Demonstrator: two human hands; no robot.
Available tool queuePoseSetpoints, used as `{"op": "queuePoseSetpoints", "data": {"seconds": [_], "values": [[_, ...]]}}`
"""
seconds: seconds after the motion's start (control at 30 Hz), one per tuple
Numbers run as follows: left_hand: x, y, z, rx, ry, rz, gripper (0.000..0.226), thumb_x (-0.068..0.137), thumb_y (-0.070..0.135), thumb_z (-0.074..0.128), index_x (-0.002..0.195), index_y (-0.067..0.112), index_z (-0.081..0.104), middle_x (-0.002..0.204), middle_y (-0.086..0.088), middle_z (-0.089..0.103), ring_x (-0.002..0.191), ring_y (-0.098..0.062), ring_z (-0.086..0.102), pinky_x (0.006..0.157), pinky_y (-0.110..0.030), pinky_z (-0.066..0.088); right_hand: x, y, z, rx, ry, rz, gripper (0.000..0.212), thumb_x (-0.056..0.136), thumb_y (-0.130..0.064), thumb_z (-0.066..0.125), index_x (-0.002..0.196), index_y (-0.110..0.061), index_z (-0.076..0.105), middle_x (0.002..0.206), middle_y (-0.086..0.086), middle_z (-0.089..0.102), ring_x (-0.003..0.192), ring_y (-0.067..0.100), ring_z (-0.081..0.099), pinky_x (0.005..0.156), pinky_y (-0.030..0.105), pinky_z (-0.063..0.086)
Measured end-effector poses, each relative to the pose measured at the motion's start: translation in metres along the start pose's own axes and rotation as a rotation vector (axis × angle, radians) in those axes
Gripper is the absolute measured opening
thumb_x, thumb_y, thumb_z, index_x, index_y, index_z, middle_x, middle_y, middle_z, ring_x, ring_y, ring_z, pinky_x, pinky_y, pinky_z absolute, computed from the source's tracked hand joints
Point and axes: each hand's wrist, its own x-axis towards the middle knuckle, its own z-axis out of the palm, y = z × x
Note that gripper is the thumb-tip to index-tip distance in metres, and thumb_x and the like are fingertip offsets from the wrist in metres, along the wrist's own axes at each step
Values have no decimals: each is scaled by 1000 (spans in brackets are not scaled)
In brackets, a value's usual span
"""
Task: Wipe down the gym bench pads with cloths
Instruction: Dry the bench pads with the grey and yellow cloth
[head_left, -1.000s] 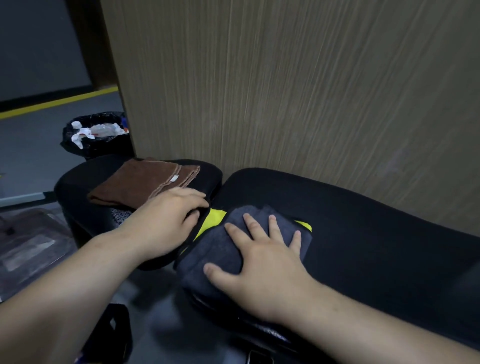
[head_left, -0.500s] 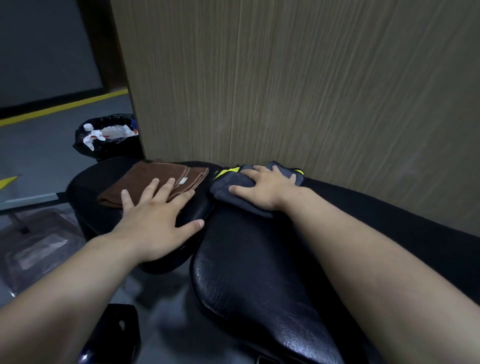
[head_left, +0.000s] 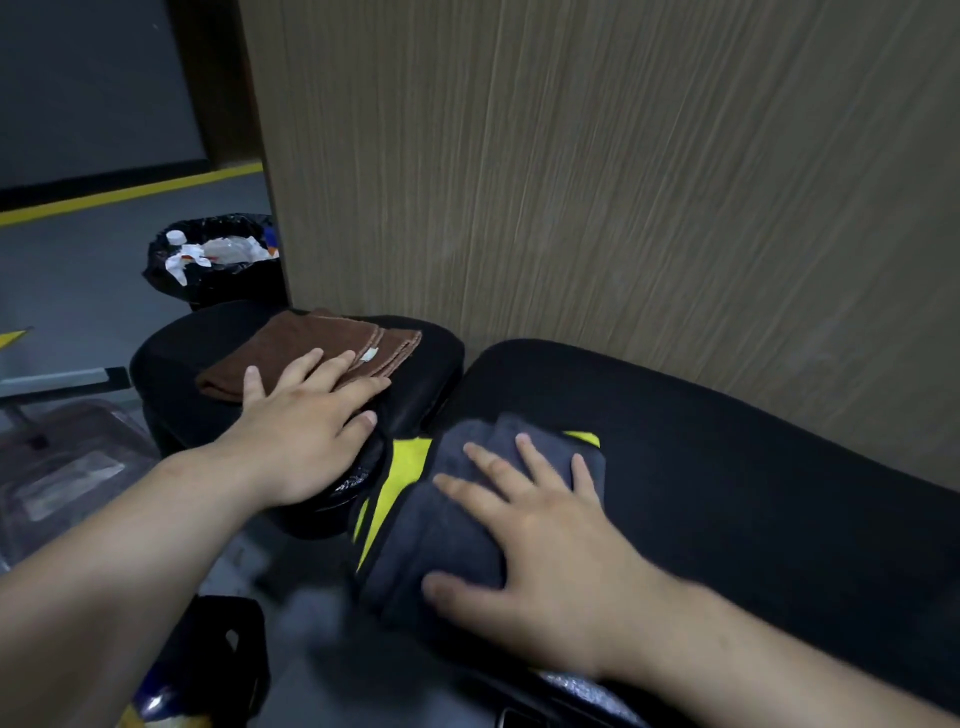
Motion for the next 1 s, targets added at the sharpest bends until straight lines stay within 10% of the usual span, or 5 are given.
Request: {"op": "queuePoseSetpoints", "data": {"seconds": [0.2,1.0], "values": [[-1,0,-3,5,-14,4,50,100,56,25,150,49,24,166,11,2,151,-15,-9,117,-64,-3,-5,-34,17,-28,-42,114,96,77,-78,42,152,-43,-6,164,-9,-17,145,31,-30,107,68,-20],[8,74,10,63,123,113,93,71,79,5,149,35,31,164,4,17,152,-16,-1,118,-62,6,178,118,-47,86,47,197,82,61,-90,34,133,-53,45,142,-11,48,132,24,45,108,52,33]]}}
